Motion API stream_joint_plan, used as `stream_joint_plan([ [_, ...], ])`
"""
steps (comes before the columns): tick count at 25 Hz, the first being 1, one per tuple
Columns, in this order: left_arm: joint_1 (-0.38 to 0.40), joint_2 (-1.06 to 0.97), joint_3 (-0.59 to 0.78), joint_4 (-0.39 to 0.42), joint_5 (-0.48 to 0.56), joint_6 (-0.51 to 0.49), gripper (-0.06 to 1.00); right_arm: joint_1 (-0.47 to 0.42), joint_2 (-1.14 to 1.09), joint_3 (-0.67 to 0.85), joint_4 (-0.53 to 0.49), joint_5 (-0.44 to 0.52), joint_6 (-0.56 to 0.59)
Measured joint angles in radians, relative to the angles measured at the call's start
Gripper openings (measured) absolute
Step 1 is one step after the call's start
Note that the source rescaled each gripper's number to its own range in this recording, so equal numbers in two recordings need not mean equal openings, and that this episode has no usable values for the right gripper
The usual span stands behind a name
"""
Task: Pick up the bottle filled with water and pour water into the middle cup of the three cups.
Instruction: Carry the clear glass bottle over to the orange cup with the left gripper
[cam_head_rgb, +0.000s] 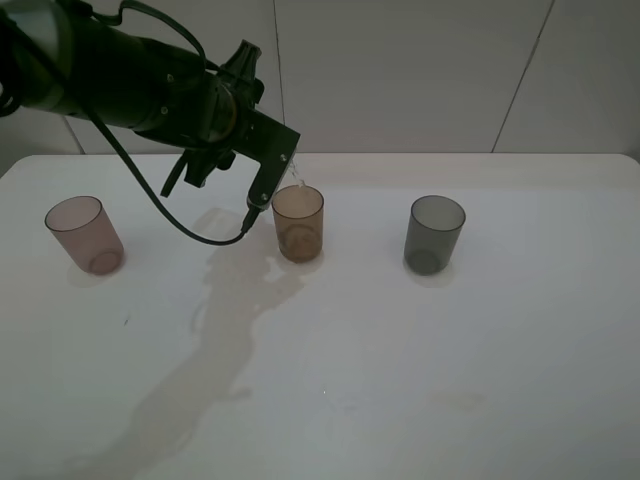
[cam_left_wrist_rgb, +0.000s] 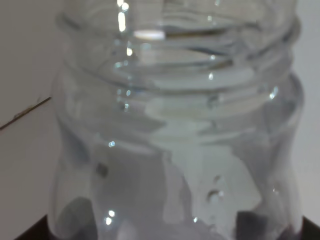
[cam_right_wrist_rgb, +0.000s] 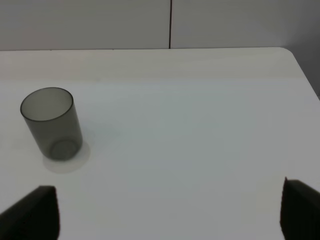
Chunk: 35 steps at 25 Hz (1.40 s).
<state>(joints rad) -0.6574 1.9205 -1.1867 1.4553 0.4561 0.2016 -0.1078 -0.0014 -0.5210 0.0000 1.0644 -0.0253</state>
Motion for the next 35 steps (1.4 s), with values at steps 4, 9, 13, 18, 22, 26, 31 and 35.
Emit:
stream_joint_plan([
  [4, 0.0, 0.0, 0.0, 0.0, 0.0, 0.009, 0.02, 0.0, 0.0, 0.0, 0.0, 0.0, 0.0],
  [9, 0.0, 0.0, 0.0, 0.004, 0.001, 0.042, 0.02, 0.0, 0.0, 0.0, 0.0, 0.0, 0.0],
  [13, 0.0, 0.0, 0.0, 0.006, 0.001, 0.058, 0.02, 0.0, 0.0, 0.0, 0.0, 0.0, 0.0],
  [18, 0.0, 0.0, 0.0, 0.007, 0.001, 0.08, 0.02, 0.0, 0.0, 0.0, 0.0, 0.0, 0.0],
  [22, 0.0, 0.0, 0.0, 0.007, 0.001, 0.099, 0.02, 0.0, 0.0, 0.0, 0.0, 0.0, 0.0],
  [26, 0.0, 0.0, 0.0, 0.007, 0.001, 0.116, 0.02, 0.0, 0.0, 0.0, 0.0, 0.0, 0.0],
  [31, 0.0, 0.0, 0.0, 0.016, -0.032, 0.131, 0.02, 0.0, 0.0, 0.0, 0.0, 0.0, 0.0],
  [35, 0.0, 0.0, 0.0, 0.039, -0.051, 0.131, 0.02, 0.0, 0.0, 0.0, 0.0, 0.0, 0.0],
])
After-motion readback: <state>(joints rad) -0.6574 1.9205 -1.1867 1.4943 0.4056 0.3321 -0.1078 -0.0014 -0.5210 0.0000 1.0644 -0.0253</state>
